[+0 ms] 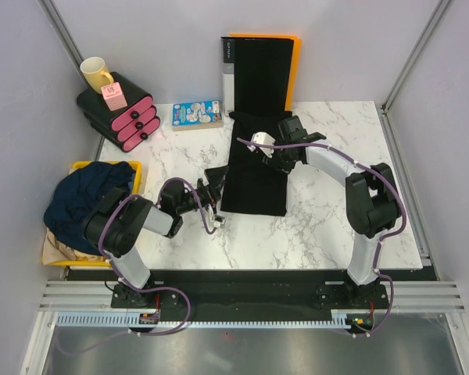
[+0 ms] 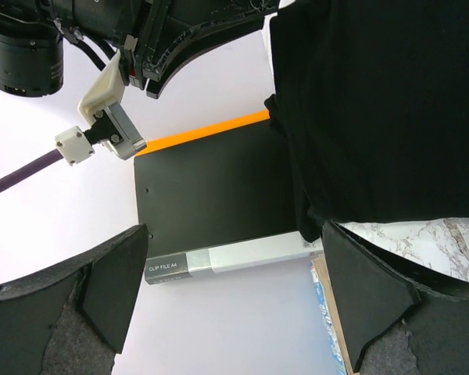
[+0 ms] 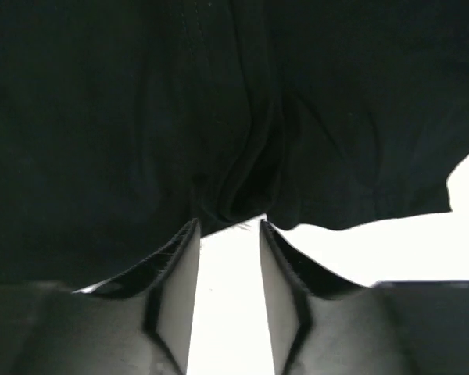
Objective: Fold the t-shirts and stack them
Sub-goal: Fold the tshirt
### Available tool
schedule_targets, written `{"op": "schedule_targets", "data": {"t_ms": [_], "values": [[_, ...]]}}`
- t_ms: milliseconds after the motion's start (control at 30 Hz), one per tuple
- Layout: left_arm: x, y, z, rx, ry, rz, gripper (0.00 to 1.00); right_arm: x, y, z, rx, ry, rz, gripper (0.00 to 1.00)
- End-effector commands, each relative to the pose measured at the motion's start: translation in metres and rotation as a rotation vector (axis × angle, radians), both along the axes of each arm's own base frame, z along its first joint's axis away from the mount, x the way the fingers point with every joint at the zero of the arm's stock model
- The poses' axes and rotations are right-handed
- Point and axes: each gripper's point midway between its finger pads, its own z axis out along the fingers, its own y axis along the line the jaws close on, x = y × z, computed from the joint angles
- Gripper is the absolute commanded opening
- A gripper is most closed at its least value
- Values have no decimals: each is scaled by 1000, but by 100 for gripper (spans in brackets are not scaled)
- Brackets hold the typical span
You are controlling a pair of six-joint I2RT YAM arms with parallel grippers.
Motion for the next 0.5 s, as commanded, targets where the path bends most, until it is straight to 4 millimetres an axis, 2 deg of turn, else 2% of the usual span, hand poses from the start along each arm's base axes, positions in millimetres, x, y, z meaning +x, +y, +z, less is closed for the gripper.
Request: {"op": "schedule_targets", "data": {"t_ms": [0, 33, 67, 133, 200, 300, 367, 400, 433, 467], "values": [[0, -5, 15, -2, -63, -15, 100, 23, 8, 5, 34, -69, -33, 37], [1, -5, 15, -2, -61, -15, 100, 27, 2, -3, 11, -86, -66, 29], [2, -6, 13, 0, -60, -13, 99, 42, 2, 2, 20, -156, -105, 26], [3, -6, 14, -2, -62, -12, 99, 53, -14, -4, -42, -205, -177, 22], [3, -7, 13, -2, -63, -13, 100, 69, -23, 3, -63, -286, -248, 21], [0, -7, 13, -4, -63, -15, 100, 78, -28, 10, -67, -340, -293, 22], [0, -5, 15, -7, -68, -8, 99, 82, -33, 18, -84, -371, -323, 27], [0, -4, 15, -9, -68, 0, 99, 82, -34, 21, -87, -375, -330, 32], [0, -3, 18, -14, -74, 8, 99, 82, -34, 32, -80, -392, -332, 46], [1, -1, 19, -18, -77, 17, 99, 79, -35, 36, -84, -387, -330, 51]]}}
